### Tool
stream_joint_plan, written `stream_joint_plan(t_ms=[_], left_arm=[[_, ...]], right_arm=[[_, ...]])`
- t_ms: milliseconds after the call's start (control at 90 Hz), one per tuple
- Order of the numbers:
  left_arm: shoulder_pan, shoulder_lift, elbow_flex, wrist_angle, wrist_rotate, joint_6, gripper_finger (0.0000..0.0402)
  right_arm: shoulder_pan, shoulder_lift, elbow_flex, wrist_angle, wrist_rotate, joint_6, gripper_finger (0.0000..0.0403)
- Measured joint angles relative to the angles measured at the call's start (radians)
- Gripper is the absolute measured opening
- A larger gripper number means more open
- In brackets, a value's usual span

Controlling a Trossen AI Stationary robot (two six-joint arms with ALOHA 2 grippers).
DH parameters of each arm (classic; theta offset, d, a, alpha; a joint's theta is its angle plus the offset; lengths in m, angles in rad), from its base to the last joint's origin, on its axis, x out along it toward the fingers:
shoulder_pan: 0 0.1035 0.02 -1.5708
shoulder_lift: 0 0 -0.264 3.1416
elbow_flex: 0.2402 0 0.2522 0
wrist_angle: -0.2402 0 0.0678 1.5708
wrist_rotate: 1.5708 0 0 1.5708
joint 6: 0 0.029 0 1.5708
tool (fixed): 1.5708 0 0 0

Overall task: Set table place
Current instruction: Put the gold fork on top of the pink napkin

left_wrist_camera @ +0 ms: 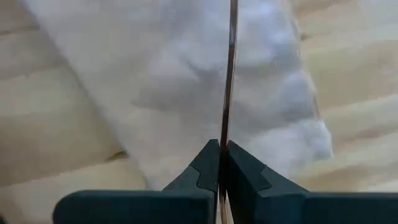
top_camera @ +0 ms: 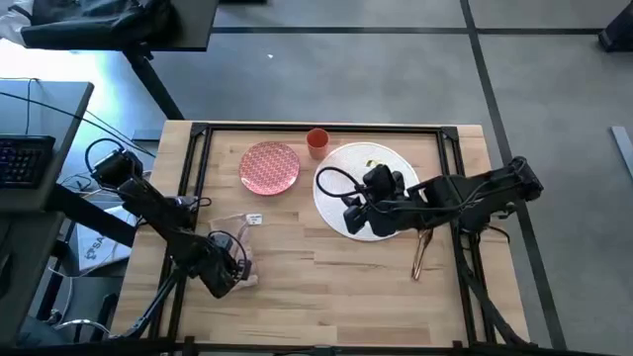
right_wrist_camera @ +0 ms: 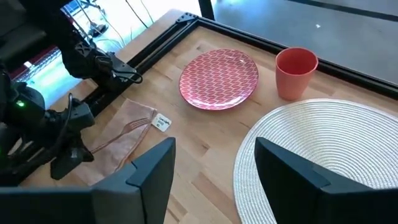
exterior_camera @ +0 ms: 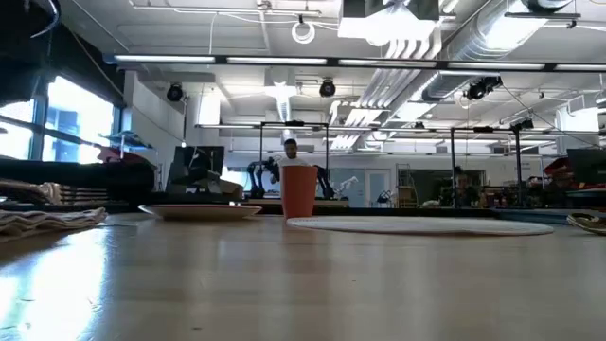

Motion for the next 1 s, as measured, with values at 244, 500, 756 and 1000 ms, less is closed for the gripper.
stream_joint_plan(t_ms=[244,500,756,1000], left_arm=[[-0.066,-0.012,0.0,0.0,0.034,-0.001,0.0],[-0.083,-0.038,0.046,-0.016,0.074,-0.006,0.0],[-0.055,-0.038,0.045,-0.048,0.098,-0.002,0.0],[-0.037,-0.038,0.045,-0.046,0.138,-0.007,0.0]], right_arm=[[0.0,0.0,0.0,0.0,-0.088,-0.042,0.0199],[-0.026,0.0,0.0,0.0,-0.124,-0.121,0.0199],[-0.079,0.0,0.0,0.0,-0.125,-0.204,0.0199],[-0.128,0.0,0.0,0.001,-0.144,-0.265,0.0199]])
